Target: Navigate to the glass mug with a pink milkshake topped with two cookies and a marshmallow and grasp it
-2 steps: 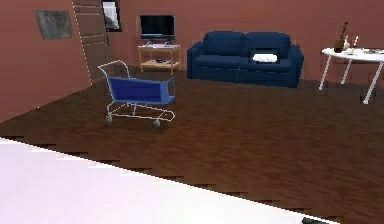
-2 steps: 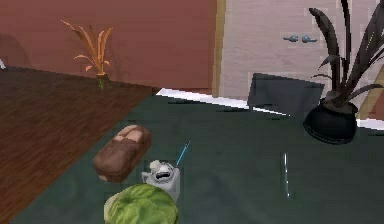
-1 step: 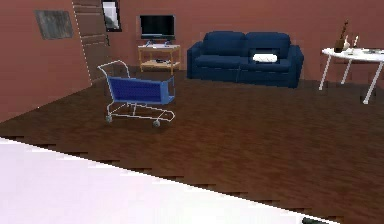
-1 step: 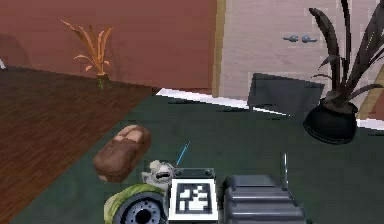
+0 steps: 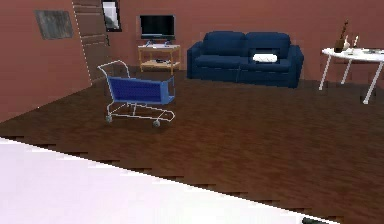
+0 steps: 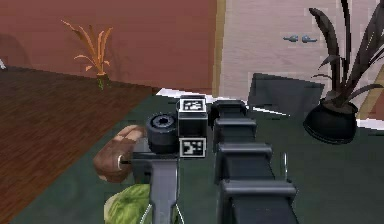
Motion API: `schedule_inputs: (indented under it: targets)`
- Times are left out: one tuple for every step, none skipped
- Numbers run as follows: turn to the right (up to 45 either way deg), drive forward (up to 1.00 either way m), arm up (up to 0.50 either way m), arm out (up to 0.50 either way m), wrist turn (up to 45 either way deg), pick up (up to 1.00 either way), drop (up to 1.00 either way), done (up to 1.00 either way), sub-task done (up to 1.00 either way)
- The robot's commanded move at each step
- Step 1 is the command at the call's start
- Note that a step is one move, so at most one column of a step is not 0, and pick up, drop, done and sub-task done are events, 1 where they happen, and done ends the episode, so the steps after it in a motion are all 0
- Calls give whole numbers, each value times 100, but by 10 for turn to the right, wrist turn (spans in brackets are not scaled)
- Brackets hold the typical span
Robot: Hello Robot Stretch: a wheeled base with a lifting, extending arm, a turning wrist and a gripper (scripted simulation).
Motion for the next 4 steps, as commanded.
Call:
schedule_inputs:
  targets:
    - [0, 0, 0, 0, 450, 0, 0, 0, 0]
    - [0, 0, 0, 0, 450, 0, 0, 0, 0]
    - [0, 0, 0, 0, 450, 0, 0, 0, 0]
    - [0, 0, 0, 0, 330, 0, 0, 0, 0]
